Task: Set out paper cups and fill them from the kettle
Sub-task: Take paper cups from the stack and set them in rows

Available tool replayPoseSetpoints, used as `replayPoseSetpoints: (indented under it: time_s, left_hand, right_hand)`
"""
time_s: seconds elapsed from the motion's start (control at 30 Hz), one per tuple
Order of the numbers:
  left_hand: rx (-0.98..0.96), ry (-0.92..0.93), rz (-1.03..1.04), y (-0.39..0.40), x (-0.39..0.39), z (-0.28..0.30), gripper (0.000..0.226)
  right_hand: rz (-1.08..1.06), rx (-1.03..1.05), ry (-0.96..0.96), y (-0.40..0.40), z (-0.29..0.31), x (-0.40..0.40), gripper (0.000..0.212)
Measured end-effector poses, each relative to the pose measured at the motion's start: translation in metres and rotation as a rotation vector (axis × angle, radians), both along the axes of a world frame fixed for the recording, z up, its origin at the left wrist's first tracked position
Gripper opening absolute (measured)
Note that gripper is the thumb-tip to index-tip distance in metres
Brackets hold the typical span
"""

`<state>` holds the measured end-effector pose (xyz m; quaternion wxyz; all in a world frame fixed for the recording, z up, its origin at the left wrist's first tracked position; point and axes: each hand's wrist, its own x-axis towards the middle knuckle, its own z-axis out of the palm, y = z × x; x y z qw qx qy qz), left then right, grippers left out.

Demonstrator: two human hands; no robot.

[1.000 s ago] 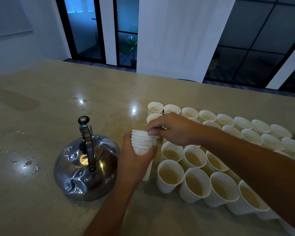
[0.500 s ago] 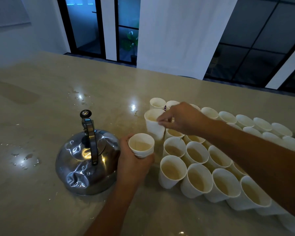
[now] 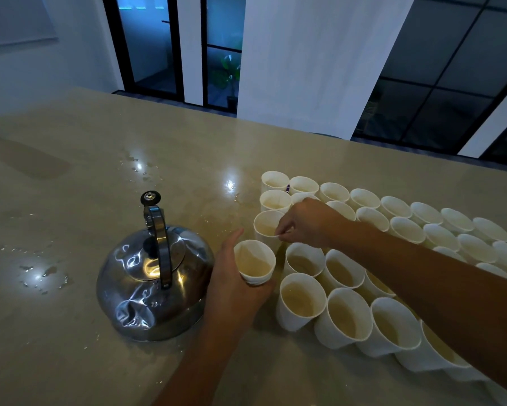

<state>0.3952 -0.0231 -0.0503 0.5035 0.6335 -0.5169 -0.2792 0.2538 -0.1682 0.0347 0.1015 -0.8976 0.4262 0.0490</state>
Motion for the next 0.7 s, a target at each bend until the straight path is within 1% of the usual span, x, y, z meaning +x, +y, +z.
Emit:
replayPoseSetpoints:
  time_s: [0.13, 0.23, 0.3, 0.43, 0.53, 0.7]
  left_hand:
    - [0.002, 0.008, -0.005, 0.000, 0.001, 0.000, 0.104]
    - [-0.003, 0.017, 0.017, 0.001, 0.002, -0.001, 0.104]
    - [0.004, 0.024, 0.024, 0.002, 0.002, -0.001, 0.107]
    - [0.019, 0.002, 0.019, 0.006, 0.001, 0.002, 0.114]
    - [-0.003, -0.010, 0.023, 0.012, 0.000, 0.006, 0.113]
    - [-0.024, -0.047, 0.020, 0.033, 0.008, 0.007, 0.111]
  right_hand:
    - [-0.006, 0.076, -0.022, -0.003, 0.001, 0.001, 0.023]
    - [-0.016, 0.105, -0.058, -0.002, 0.004, 0.004, 0.035]
    - [-0.045, 0.117, -0.126, 0.002, 0.010, 0.005, 0.040]
    - [-0.077, 0.098, -0.320, 0.015, 0.023, 0.011, 0.035]
    - [-0.098, 0.113, -0.483, 0.027, 0.031, 0.020, 0.033]
    - [-0.042, 0.122, -0.632, 0.053, 0.046, 0.058, 0.024]
